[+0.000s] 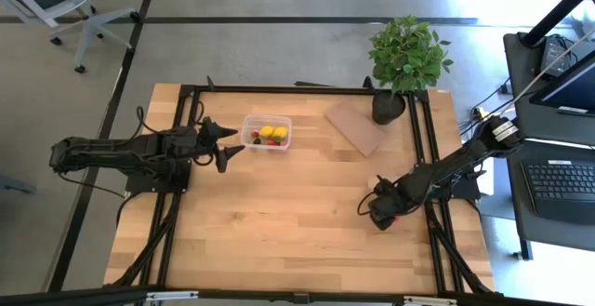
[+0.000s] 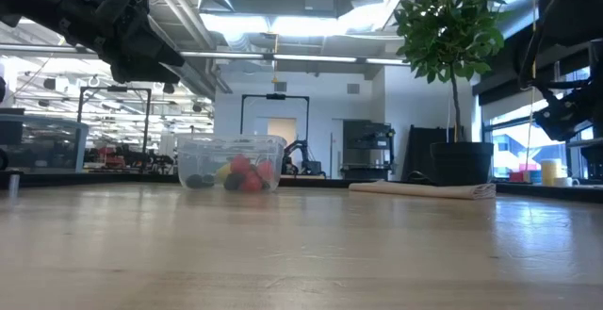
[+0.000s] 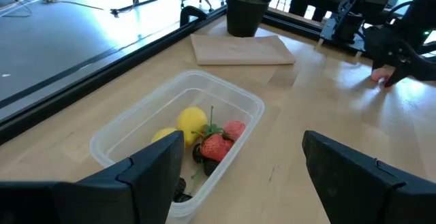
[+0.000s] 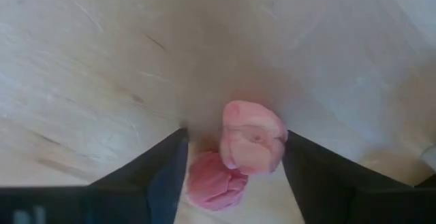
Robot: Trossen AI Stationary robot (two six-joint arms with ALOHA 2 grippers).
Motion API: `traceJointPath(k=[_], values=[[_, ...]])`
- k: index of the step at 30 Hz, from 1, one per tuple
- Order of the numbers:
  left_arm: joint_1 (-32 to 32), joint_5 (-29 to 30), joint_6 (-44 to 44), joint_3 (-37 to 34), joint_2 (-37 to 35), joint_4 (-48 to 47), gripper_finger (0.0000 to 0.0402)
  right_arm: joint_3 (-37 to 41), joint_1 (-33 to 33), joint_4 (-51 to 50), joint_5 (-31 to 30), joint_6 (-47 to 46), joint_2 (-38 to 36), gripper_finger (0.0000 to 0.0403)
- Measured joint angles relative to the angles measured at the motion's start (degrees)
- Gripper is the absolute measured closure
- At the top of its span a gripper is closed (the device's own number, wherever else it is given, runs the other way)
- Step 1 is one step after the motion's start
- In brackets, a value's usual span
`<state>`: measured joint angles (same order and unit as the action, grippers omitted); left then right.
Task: Pick and placing Produce into tupperware
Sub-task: Put the pink peach into the transparent bin
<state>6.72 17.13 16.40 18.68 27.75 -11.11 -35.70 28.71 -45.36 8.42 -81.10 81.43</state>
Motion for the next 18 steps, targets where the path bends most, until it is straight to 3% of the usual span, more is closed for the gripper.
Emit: traceJointPath(k=[12,18], values=[[0.0,-0.2,0.0,0.0,0.0,0.0,0.0111,-0.1,0.0,0.3,-1.2,0.2,0.3,0.0296],[0.0,-0.3,0.0,0.0,0.0,0.0,0.0111,0.0,0.0,0.8,-1.2,0.4,0.3,0.033]])
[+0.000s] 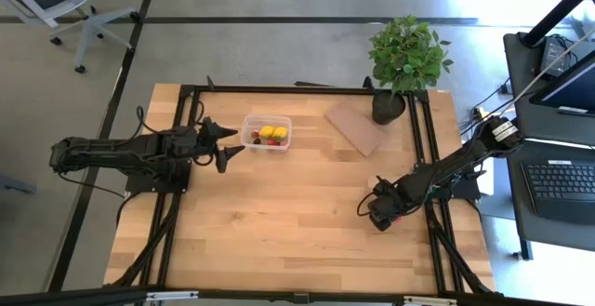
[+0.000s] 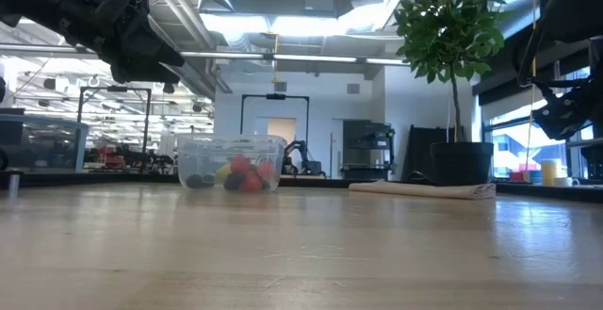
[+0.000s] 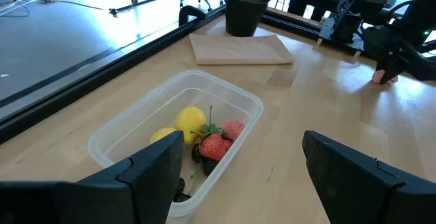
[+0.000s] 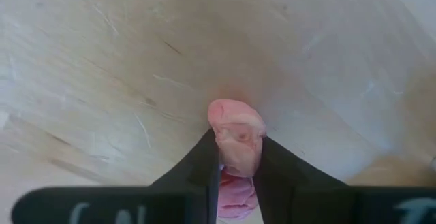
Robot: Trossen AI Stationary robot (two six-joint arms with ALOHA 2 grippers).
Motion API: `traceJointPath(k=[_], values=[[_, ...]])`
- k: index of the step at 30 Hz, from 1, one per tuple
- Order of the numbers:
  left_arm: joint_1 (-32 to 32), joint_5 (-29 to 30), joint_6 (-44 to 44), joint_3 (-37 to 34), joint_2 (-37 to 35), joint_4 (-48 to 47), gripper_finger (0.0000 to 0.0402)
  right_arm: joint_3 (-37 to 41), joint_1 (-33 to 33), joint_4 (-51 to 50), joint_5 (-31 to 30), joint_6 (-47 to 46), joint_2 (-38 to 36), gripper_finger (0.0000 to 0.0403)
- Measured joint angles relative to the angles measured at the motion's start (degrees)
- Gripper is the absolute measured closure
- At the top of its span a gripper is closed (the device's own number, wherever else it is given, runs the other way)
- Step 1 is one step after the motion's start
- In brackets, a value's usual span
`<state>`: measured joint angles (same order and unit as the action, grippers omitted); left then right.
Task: Pick and placing Produce into tupperware
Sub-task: Put the pink peach into the transparent bin
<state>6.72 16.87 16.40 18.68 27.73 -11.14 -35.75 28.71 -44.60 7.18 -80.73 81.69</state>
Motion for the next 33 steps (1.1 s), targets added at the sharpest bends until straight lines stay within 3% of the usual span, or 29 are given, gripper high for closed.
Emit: traceJointPath(k=[6,12,24,33], values=[[0.0,0.0,0.0,0.0,0.0,0.0,0.0111,-0.9,0.0,0.9,-0.5,0.9,0.2,0.0331],[0.0,0.0,0.0,0.0,0.0,0.0,0.0111,-9.4,-4.8,9.7,-0.4,15.5,0.2,0.0335],[0.0,0.0,0.0,0.0,0.0,0.0,0.0111,-36.2,-26.4,27.5,-4.7,56.9,0.7,0.0335],[0.0,0.0,0.0,0.0,0.0,-0.1,0.0111,-63.4,-36.0,19.9,-4.8,73.9,13.6,0.0344]])
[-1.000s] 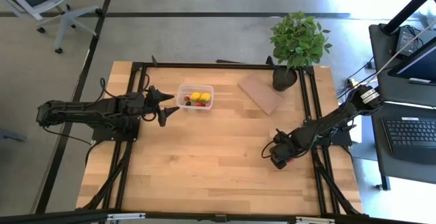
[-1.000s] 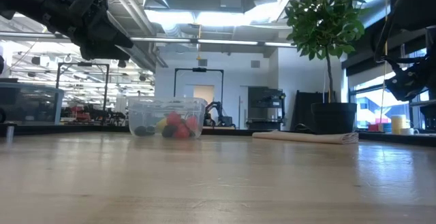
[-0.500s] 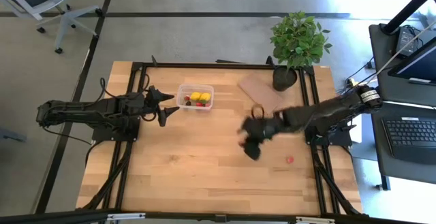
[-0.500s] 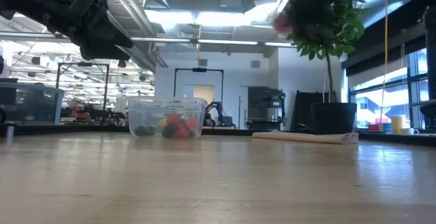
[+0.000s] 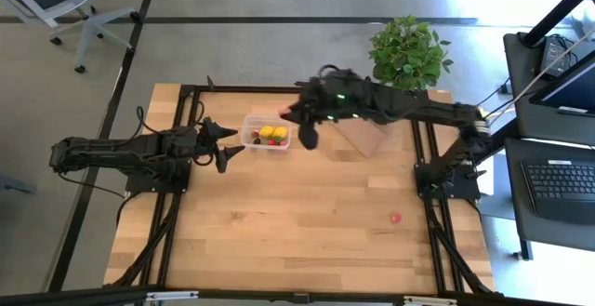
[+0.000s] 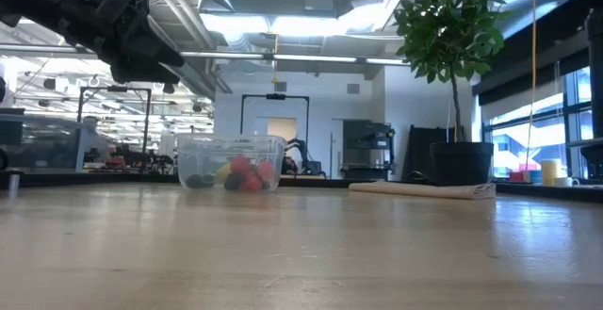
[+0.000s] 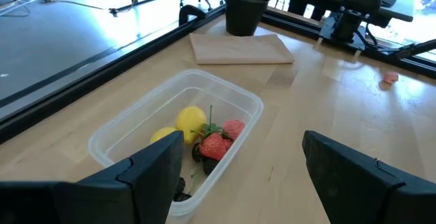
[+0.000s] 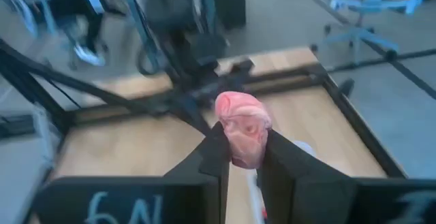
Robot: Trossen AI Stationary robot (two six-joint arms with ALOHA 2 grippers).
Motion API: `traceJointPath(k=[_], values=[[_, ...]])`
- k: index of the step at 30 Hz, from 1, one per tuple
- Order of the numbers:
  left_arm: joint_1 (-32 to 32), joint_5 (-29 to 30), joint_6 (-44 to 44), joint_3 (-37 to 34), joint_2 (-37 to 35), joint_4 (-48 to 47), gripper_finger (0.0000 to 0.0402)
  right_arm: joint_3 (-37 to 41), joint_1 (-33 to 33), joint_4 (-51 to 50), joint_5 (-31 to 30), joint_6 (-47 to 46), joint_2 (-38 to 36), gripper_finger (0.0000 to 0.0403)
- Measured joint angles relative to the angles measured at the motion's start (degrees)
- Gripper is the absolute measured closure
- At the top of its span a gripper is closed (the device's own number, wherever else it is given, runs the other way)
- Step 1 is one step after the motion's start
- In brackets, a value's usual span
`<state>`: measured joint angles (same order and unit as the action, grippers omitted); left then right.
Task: Pick and placing Produce into tupperware
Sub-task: Put the pink peach into the transparent bin
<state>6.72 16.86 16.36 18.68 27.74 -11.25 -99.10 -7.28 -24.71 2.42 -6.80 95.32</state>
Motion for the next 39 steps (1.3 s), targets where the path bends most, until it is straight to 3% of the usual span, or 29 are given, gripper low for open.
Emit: traceJointPath(k=[8,18,30,39], values=[[0.0,0.0,0.0,0.0,0.0,-0.3,0.0111,-16.8,-3.6,-12.7,0.2,4.5,18.4,0.0345],[0.0,0.0,0.0,0.0,0.0,-0.3,0.0111,-18.7,-6.6,-21.8,0.2,5.8,32.7,0.0343],[0.0,0.0,0.0,0.0,0.0,-0.3,0.0111,-18.7,-7.5,-23.7,0.2,5.8,35.9,0.0333],[0.0,0.0,0.0,0.0,0.0,-0.3,0.0111,-18.7,-7.6,-23.4,0.2,5.8,35.9,0.0259]])
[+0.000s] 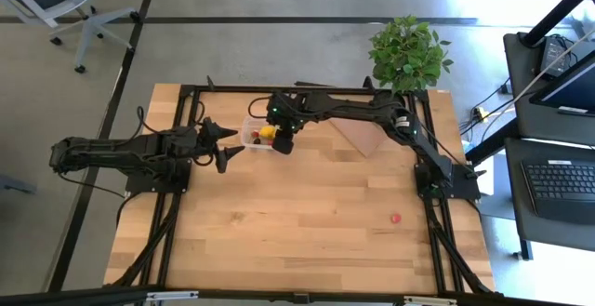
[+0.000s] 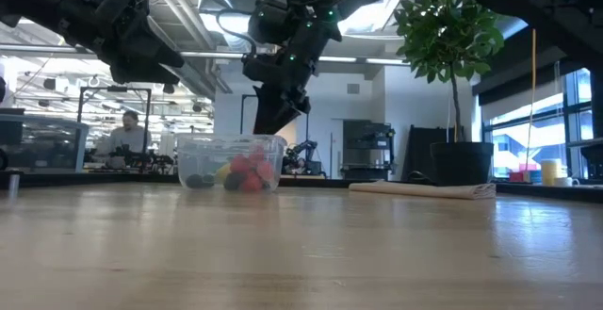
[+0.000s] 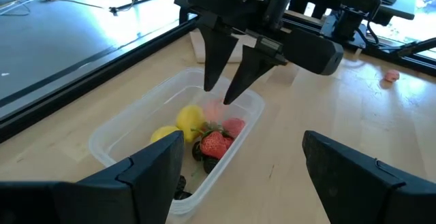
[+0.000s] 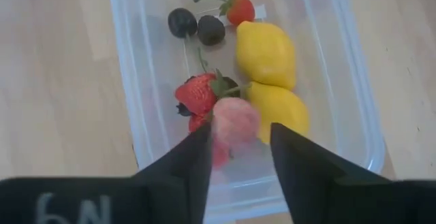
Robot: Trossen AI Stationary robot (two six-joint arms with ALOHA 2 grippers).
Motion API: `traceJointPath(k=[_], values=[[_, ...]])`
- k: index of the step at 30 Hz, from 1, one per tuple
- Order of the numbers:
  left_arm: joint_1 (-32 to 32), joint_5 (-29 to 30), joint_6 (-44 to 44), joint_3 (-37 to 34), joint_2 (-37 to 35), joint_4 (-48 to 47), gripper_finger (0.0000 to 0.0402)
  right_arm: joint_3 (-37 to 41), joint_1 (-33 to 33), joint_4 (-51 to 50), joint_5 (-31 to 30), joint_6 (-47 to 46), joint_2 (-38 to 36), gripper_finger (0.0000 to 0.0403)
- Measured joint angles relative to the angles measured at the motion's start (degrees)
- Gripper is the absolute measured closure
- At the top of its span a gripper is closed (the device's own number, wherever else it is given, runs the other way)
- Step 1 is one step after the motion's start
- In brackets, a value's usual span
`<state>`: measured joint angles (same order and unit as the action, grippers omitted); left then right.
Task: Pick and placing Produce into tupperware
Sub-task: Put the pink peach into the transparent bin
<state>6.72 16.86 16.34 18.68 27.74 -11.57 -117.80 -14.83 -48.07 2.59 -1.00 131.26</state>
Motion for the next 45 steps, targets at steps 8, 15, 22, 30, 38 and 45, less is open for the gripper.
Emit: traceJointPath(k=[8,15,22,30,38,45], values=[[0.0,0.0,0.0,0.0,0.0,0.0,0.0111,-3.1,-0.1,-2.4,0.0,0.0,0.1,0.0178],[0.0,0.0,-0.4,0.0,0.0,0.0,0.0111,-17.2,-0.1,-13.1,2.1,6.5,-3.9,0.016],[0.0,0.0,-0.4,0.0,0.0,0.0,0.0111,-7.5,3.0,-19.5,7.0,7.5,-16.2,0.016],[0.0,0.0,-0.3,0.0,0.0,-0.1,0.0111,18.7,13.2,-27.2,7.0,5.5,-31.7,0.016],[0.0,0.0,0.0,0.0,0.0,-0.2,0.0111,51.8,28.1,-17.0,5.2,-11.9,-53.8,0.016],[0.0,0.0,-0.2,0.0,0.0,-0.8,0.0111,71.2,40.8,-8.1,4.7,-28.0,-63.3,0.016]])
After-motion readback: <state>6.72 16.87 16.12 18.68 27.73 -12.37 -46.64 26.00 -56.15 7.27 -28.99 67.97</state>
